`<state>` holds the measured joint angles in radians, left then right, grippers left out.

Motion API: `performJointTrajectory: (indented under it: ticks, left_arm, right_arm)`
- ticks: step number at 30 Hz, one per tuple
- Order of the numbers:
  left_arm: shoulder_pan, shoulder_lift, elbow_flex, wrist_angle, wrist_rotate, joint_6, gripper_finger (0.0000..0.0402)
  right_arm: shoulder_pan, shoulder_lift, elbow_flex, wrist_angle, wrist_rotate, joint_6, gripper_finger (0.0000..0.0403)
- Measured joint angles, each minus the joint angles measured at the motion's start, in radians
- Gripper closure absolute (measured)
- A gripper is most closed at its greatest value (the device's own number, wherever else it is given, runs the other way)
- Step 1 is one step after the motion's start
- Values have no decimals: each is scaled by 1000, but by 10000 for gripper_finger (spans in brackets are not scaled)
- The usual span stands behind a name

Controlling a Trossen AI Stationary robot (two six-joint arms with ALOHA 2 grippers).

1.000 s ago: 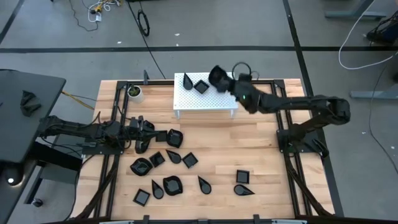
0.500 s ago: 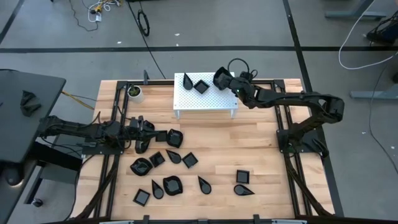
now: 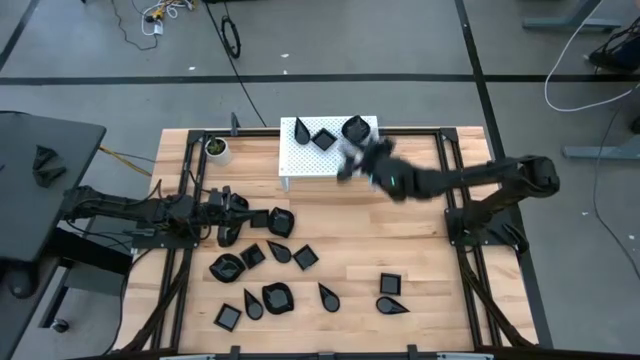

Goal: Pick & Place Mini shaped plates
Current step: Stack the black square plate on top of the other black square plate on the shelf

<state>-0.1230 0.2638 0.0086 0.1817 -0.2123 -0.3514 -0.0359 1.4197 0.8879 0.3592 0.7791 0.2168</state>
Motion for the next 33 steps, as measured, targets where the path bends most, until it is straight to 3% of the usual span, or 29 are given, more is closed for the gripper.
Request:
performJointTrajectory:
  ticks: [2,4,7,12,16,19,23,28,33]
  left_arm:
    - [0,0,0,0,0,11,394]
    - [0,0,0,0,0,23,394]
    - [0,0,0,0,0,24,394]
    - [0,0,0,0,-4,24,394]
    - [0,0,0,0,-31,25,394]
    - [0,0,0,0,-55,25,394]
    - [0,0,0,1,-57,25,394]
    - [0,0,0,1,-57,23,394]
    - [0,0,0,0,-56,22,394]
  right_arm:
    - [121,0,0,-34,-50,-75,228]
    - [228,1,0,-99,-68,-41,227]
    - [357,-8,1,-250,-167,192,230]
    - [469,-14,64,-704,-490,727,256]
    - [495,-14,67,-987,-750,924,285]
    - [493,-14,65,-1158,-818,938,300]
    - [464,-13,26,-1189,-843,810,298]
    - [448,-1,-75,-1029,-868,601,269]
    - [450,-1,-189,-834,-904,496,254]
